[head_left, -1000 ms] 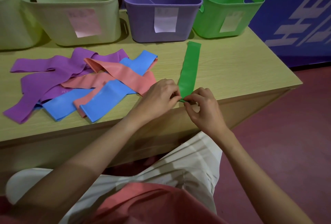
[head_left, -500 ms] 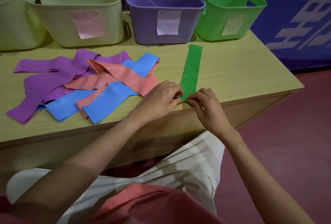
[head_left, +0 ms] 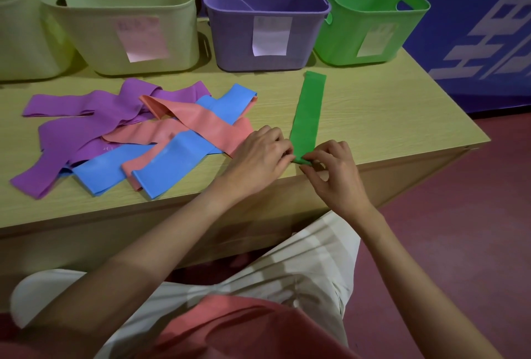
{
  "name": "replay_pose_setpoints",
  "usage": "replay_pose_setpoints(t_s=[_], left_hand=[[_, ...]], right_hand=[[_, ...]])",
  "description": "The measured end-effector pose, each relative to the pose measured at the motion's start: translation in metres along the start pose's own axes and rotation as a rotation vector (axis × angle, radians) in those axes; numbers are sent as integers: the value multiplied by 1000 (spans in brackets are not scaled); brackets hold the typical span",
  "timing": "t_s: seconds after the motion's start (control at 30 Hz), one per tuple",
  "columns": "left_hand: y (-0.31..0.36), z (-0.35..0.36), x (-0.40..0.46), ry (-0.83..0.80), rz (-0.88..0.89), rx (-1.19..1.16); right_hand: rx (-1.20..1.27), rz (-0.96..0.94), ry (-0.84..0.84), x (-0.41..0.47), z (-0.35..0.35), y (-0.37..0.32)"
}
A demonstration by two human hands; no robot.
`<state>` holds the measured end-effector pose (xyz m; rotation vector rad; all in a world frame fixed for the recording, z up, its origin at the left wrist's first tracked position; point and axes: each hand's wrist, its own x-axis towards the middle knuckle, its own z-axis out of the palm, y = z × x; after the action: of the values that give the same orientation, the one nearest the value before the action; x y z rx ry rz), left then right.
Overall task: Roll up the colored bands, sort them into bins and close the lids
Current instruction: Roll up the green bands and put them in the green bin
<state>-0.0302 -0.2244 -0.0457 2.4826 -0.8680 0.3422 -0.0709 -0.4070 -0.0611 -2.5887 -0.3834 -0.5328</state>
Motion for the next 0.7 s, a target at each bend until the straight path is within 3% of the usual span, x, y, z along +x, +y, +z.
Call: replay_pose_setpoints(t_s=[0.43, 0.7], left_hand=[[1, 1, 1, -15, 63, 35], [-2, 3, 3, -27, 72, 46]], right_hand=[[-25, -91, -54, 6, -6, 6], [8, -26, -4, 2, 0, 5]])
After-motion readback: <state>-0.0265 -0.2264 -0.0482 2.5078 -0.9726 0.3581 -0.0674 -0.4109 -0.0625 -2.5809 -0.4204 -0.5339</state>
